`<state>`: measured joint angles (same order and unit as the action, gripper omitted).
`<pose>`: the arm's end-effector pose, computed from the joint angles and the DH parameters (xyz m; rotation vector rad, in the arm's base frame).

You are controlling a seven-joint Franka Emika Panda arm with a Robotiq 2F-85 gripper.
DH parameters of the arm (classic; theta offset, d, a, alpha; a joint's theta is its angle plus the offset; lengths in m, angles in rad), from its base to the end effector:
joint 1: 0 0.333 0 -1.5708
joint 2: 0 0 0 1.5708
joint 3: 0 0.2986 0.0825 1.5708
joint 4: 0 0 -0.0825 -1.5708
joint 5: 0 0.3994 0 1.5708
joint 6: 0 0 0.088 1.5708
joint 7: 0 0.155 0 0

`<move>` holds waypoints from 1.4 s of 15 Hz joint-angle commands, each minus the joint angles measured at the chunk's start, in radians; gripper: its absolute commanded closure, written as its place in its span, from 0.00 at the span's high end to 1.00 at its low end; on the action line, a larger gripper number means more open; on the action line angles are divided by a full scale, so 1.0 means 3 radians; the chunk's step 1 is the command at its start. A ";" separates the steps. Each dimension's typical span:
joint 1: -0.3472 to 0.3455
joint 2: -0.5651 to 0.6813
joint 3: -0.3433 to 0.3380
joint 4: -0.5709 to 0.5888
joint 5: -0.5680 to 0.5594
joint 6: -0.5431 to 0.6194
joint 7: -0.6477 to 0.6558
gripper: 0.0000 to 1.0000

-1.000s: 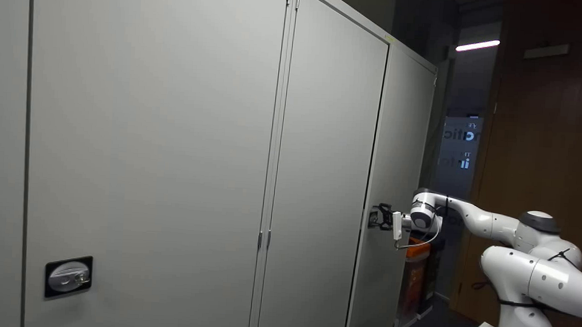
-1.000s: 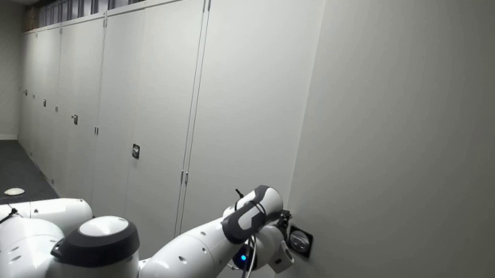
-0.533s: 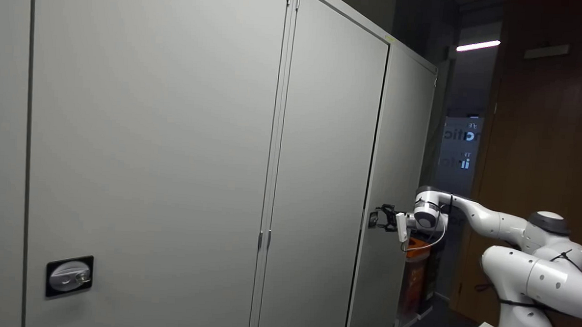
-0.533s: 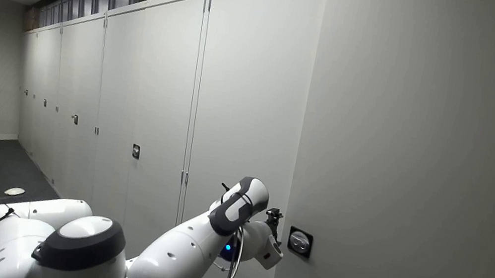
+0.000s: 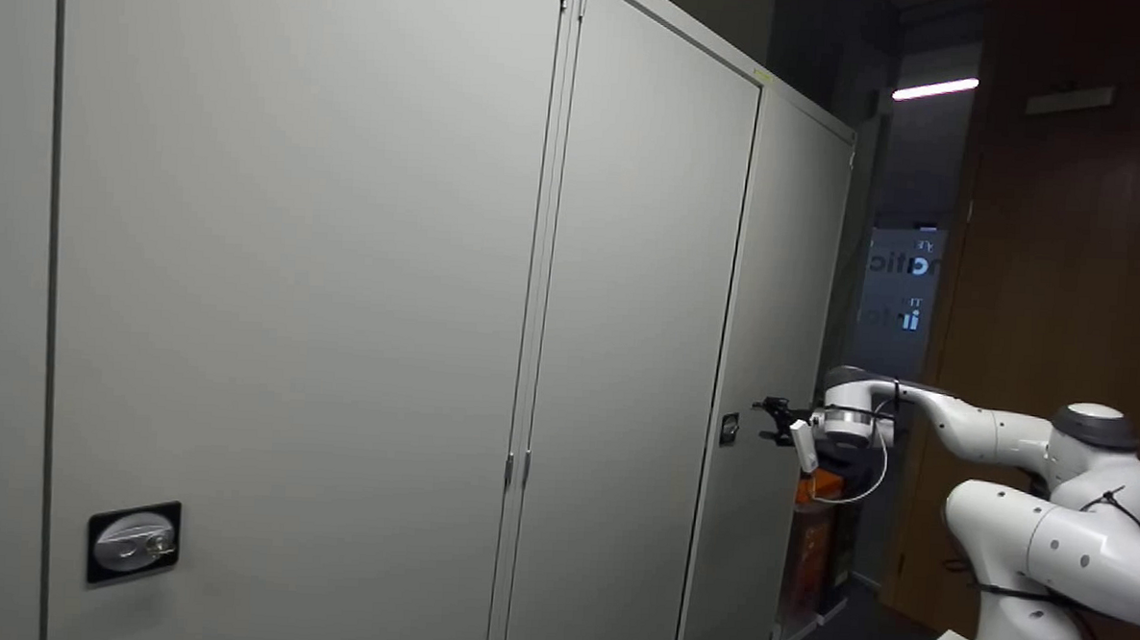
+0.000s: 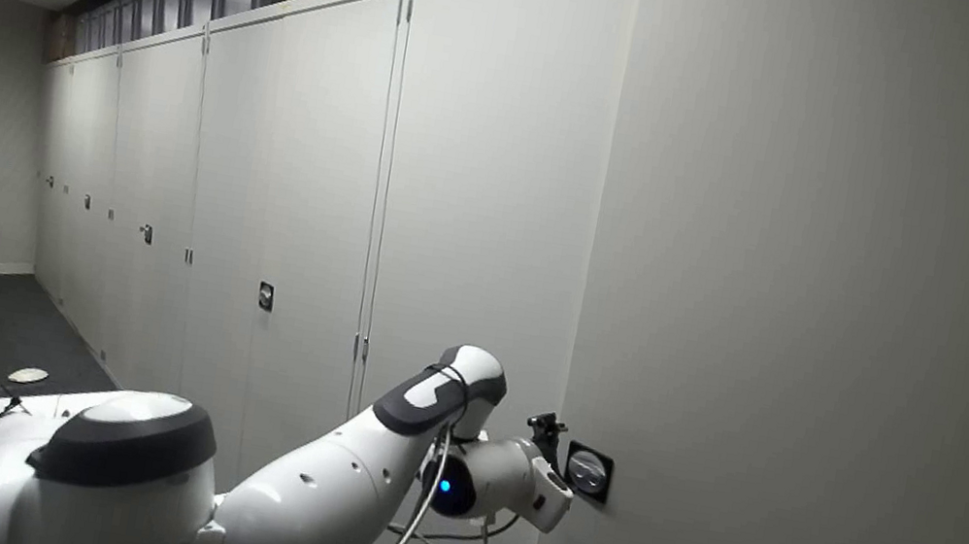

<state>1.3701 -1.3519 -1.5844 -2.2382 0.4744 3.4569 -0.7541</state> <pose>0.5719 -0.2649 0.2952 -1.8169 0.9036 -1.3177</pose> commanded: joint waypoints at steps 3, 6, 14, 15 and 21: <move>-0.0140 0.0811 -0.0265 -0.0310 -0.1082 -0.0020 0.0826 1.00; -0.0158 0.1126 -0.0288 -0.0402 -0.1466 -0.0012 0.1074 1.00; -0.0312 0.1916 -0.0045 -0.0655 -0.1904 -0.0006 0.1353 1.00; -0.0349 0.2022 0.0004 -0.0693 -0.1934 -0.0006 0.1358 1.00; -0.0716 0.2673 0.0429 -0.0879 -0.2065 -0.0163 0.1363 1.00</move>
<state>1.2509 -0.6992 -1.5368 -2.4677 -0.1110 3.4481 -0.3990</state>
